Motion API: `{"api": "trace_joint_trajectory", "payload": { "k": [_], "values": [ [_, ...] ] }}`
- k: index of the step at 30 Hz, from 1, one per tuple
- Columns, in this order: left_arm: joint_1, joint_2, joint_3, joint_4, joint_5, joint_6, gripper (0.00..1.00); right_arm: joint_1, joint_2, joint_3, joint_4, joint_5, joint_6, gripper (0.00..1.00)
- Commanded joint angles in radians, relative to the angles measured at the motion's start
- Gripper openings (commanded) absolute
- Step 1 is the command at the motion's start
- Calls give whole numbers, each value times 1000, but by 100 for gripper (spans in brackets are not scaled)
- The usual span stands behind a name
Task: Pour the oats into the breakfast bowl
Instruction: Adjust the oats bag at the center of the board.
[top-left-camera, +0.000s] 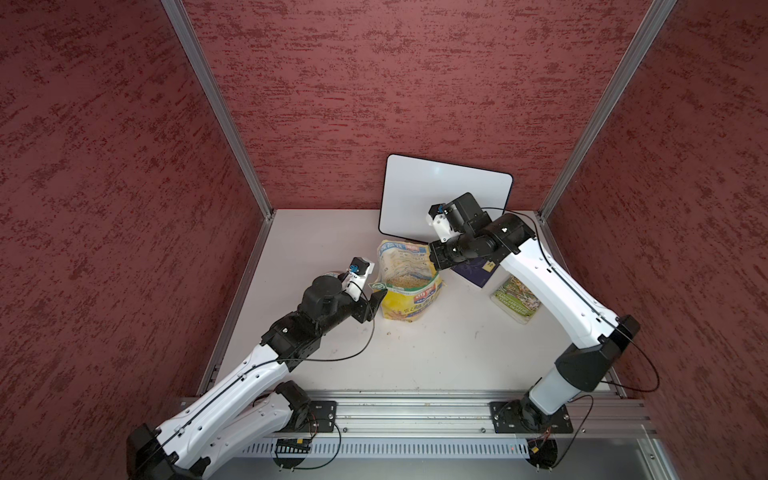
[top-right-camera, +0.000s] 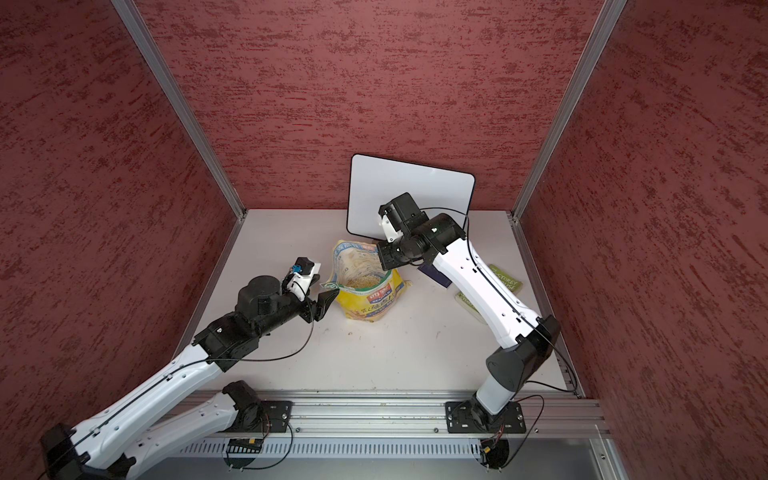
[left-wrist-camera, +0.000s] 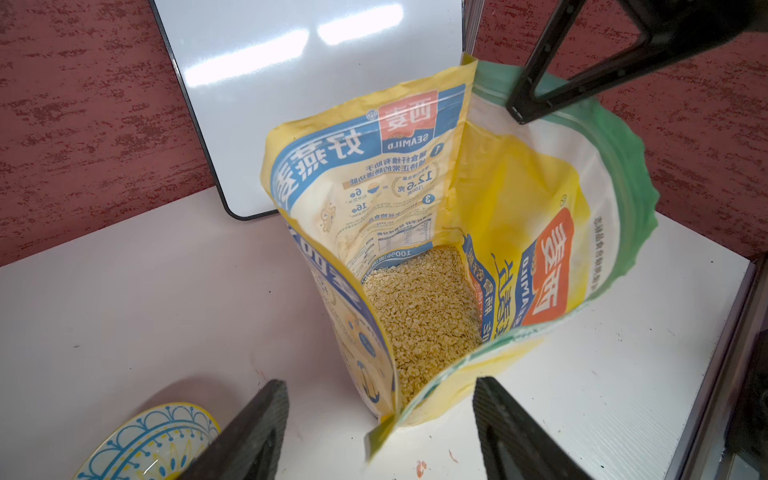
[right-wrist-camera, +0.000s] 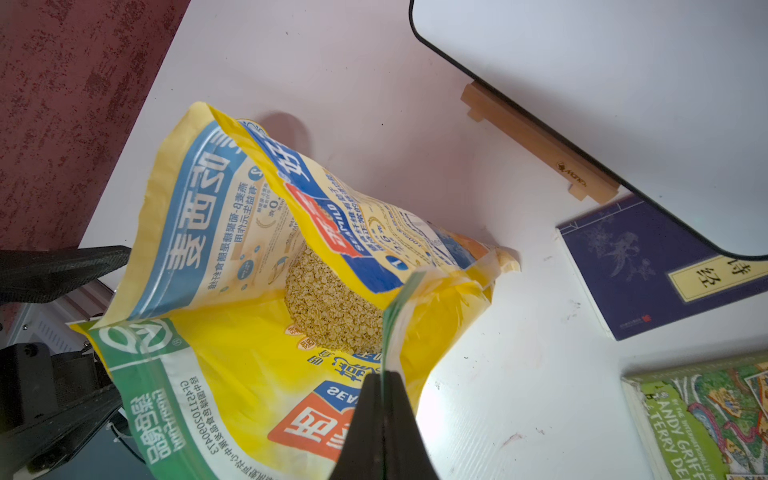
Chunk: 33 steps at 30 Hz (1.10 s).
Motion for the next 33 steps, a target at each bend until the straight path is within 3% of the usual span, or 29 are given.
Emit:
{"api": "trace_joint_trajectory", "payload": {
  "k": [1,4,6,9,13,18,22,25,28,33],
  "values": [
    [41,-5,-31,52,111,21,78,0,-53,-14,61,4,17,0],
    [71,36,-31,91,204,13,76,0,-59,-21,66,-5,17,0],
    [78,65,-31,119,256,16,66,0,-58,-20,62,-10,21,0],
    [82,87,-28,153,289,20,40,0,-61,-21,59,-42,28,0],
    [108,79,-32,178,234,10,2,0,-61,-33,53,-105,33,0],
    [189,40,-29,192,128,-17,0,7,-91,-99,118,-215,48,0],
    [268,52,-2,201,161,-30,0,14,-146,-205,242,-311,58,0],
    [292,98,18,216,203,-26,0,13,-183,-286,303,-284,37,0],
    [313,140,19,255,196,-21,0,11,-289,-404,376,-160,-3,21],
    [369,180,33,315,222,-21,0,6,-533,-735,633,-24,-89,72]
  ]
}}
